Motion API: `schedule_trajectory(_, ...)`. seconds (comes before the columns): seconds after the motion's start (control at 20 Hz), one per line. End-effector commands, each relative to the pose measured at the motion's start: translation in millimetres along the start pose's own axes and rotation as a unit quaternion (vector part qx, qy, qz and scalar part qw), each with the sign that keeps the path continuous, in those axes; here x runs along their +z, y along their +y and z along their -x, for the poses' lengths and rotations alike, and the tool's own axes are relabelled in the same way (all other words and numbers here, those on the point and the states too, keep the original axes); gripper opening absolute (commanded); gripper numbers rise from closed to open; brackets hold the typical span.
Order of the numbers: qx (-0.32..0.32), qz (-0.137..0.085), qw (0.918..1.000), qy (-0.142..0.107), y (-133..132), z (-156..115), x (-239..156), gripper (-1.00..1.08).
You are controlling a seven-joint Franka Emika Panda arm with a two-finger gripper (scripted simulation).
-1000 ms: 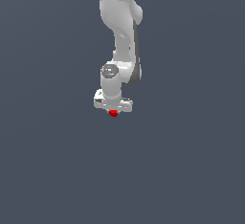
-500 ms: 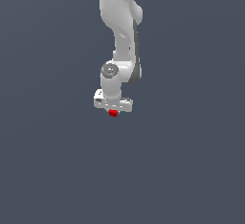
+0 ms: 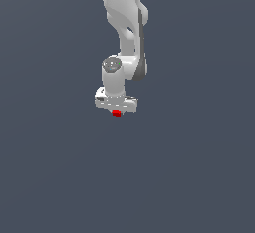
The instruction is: Pick up the red cube and move it to a goal position.
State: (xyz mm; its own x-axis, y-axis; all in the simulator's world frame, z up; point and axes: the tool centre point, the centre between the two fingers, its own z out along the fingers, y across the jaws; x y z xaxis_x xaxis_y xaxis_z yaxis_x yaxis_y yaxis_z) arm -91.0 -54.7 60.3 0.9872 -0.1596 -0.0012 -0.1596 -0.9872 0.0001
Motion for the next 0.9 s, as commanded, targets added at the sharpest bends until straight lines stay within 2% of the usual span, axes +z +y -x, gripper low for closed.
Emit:
schedule_trajectory(0.0,0.000,0.000,1.0000,0.001,2.3,-0.4,-17.8,-1.00)
schedule_trajectory(0.85,0.000,0.000,1.0000,0.001,24.6,-3.6,-187.4,-1.00)
